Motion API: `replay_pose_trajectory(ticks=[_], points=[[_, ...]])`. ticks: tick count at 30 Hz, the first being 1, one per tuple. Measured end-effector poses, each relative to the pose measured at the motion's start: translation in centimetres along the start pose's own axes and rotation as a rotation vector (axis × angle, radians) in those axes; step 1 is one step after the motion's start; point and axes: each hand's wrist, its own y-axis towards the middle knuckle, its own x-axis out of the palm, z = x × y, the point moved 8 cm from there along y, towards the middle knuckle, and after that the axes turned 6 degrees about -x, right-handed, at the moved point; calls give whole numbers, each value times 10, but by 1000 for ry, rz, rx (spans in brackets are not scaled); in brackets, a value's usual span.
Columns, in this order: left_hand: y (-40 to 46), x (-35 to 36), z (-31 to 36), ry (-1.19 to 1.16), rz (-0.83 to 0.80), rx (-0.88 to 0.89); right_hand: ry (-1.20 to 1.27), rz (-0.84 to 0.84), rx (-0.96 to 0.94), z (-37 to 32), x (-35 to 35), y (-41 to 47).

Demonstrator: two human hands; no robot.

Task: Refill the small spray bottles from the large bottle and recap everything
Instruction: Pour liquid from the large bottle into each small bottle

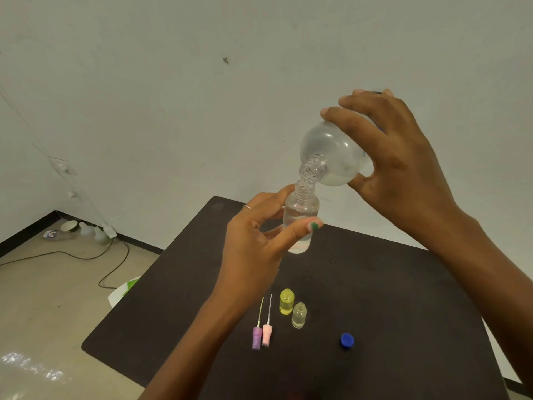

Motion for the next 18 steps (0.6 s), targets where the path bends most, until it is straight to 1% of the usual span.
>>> replay_pose_trajectory(ticks=[18], points=[[0, 0, 1, -6, -5, 5, -2, -2, -2, 0, -1, 1]])
